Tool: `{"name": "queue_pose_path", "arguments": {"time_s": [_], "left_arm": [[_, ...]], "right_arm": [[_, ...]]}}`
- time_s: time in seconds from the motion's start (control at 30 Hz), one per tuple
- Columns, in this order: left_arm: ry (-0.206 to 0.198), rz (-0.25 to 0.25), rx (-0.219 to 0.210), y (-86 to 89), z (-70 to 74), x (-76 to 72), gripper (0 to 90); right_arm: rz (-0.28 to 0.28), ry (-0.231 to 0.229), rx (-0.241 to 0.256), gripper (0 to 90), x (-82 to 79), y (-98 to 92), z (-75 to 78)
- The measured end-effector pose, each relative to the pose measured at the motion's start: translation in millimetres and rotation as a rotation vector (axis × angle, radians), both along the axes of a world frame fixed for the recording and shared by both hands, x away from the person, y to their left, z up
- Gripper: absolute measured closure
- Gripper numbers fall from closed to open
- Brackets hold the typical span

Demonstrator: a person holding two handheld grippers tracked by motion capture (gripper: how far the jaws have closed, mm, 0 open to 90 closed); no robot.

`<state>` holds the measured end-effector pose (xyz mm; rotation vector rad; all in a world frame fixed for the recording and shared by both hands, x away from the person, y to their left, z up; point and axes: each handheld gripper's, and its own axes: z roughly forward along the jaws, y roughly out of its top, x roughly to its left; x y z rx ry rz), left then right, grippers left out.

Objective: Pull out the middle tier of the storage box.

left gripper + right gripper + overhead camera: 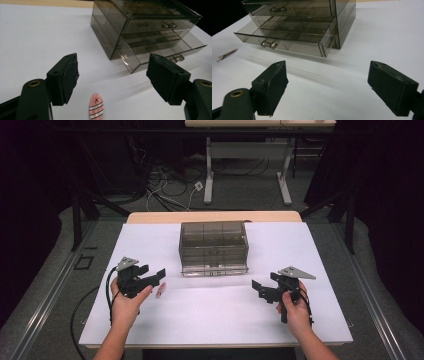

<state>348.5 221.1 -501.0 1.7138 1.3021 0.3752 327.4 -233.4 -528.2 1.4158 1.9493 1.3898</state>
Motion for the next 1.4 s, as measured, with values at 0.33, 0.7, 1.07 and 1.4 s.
{"name": "queue_pose_path", "arguments": {"time_s": [0.33, 0.7, 1.07, 1.4], "left_arm": [[0.046, 0.000, 0.066, -1.8, -9.7, 5.8, 35.0], [0.150, 0.013, 0.088, -10.4, -23.2, 8.2, 41.8], [0.175, 0.017, 0.106, -15.9, -34.7, 5.0, 42.5], [0.220, 0.014, 0.103, -12.7, -43.7, 3.7, 45.9]], "right_arm": [[0.003, 0.020, 0.009, 15.3, 1.0, -2.8, 0.5], [-0.002, 0.020, 0.013, 15.2, 1.7, -2.2, -0.4], [-0.003, 0.022, 0.010, 15.3, 1.9, -2.9, -0.9], [0.000, 0.022, -0.010, 15.3, 2.5, -1.8, -4.1]]}}
